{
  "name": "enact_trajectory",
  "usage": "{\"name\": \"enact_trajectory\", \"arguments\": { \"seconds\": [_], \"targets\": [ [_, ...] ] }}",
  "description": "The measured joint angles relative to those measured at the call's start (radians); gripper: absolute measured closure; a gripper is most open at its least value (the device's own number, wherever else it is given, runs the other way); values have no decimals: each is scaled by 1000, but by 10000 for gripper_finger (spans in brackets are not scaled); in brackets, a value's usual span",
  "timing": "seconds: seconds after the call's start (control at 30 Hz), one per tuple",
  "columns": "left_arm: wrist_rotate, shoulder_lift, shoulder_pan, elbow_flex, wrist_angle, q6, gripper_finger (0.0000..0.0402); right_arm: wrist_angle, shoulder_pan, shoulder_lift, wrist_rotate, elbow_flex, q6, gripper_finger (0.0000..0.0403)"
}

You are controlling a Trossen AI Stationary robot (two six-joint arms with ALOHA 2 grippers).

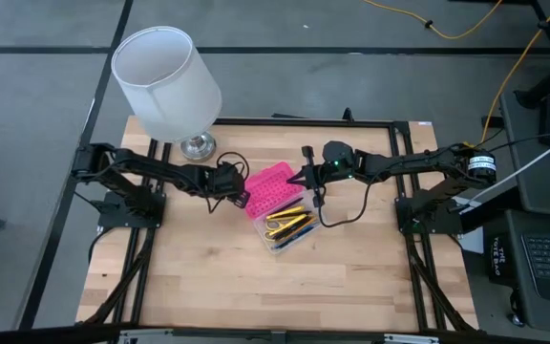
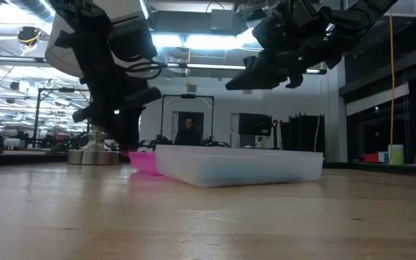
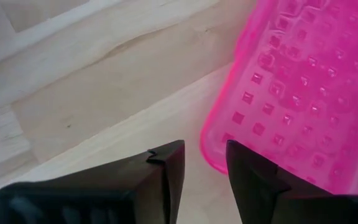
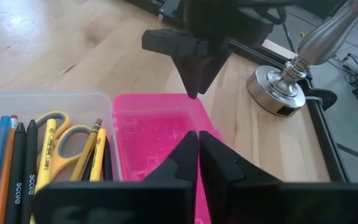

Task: Pick & place school supplies into a supply box
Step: Close the supply box

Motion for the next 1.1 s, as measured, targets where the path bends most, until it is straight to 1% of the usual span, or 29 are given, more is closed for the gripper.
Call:
{"name": "enact_trajectory", "arguments": {
  "seconds": [0.2, 0.43, 0.53, 0.83, 1.1],
  "targets": [
    [8, 26, 18, -1, 4, 22, 291, 5, 0, 0, 0, 0, 0, 378],
    [12, 31, 18, -1, 64, 104, 292, 7, 0, 0, 0, 0, 0, 391],
    [13, 31, 18, -1, 68, 114, 295, 7, 0, 0, 0, 0, 0, 394],
    [13, 43, 18, -1, 65, 194, 318, 8, 0, 0, 0, 0, 0, 378],
    [8, 90, 18, -1, 76, 245, 347, 18, 0, 0, 0, 0, 0, 389]
  ]
}}
